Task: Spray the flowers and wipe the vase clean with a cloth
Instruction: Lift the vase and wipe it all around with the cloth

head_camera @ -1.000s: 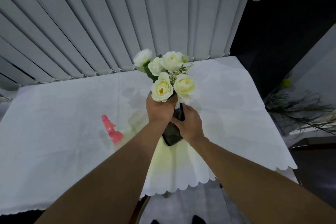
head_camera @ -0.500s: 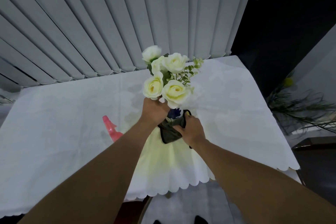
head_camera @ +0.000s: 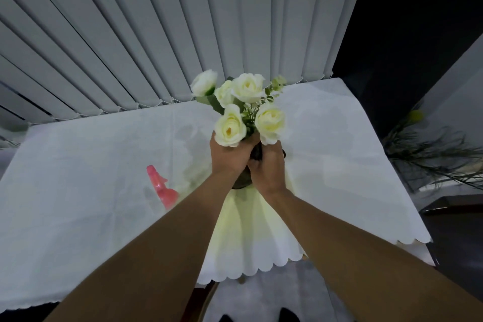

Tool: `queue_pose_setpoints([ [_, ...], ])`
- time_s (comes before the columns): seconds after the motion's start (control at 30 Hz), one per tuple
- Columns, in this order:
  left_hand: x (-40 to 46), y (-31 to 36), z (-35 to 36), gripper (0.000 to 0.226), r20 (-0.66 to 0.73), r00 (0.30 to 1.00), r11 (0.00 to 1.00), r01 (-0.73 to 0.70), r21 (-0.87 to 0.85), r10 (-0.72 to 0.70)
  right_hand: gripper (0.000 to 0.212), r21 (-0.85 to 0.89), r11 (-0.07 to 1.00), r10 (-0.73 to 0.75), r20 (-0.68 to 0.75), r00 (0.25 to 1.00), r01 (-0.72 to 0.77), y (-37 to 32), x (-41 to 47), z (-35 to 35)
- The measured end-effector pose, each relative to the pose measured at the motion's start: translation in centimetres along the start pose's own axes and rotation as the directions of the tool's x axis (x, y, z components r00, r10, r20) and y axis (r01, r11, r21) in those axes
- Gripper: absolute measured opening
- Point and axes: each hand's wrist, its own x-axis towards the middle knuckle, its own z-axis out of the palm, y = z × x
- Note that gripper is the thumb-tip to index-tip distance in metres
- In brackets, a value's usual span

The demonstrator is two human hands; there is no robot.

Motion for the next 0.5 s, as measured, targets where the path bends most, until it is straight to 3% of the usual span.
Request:
queue_pose_setpoints([
  [0.1, 0.2, -0.6, -0.7, 0.021, 0.072, 0.997, 1.0, -0.003, 0.014, 0.002, 0.034, -0.033, 0.997, 0.079, 0.078, 0.994, -0.076, 2.1, -0.7, 0.1],
  [0.2, 0.2, -0.9, -1.5, 0.025, 0.154, 0.984, 0.995, -0.095, 0.038, 0.088, 0.052, -0.176, 0.973, 0.179, 0.174, 0.968, -0.148, 4.5, -1.4, 0.0],
  [0.33, 0.1, -0.9, -1.6, 0.045, 0.158, 0.987, 0.998, -0.032, 0.045, 0.025, 0.033, -0.319, 0.929, 0.282, 0.273, 0.92, -0.19, 6.3, -2.0, -0.3],
  [0.43, -0.1, -0.6, -1.4, 0.036, 0.145, 0.988, 0.998, -0.053, -0.032, 0.057, 0.037, -0.308, 0.931, 0.283, 0.264, 0.922, -0.198, 5.9, -1.4, -0.4],
  [0.5, -0.5, -0.4, -1.1, 0.028, 0.082, 0.994, 0.998, -0.069, 0.006, 0.069, 0.041, -0.252, 0.955, 0.215, 0.227, 0.95, -0.156, 5.1, -1.2, -0.6],
])
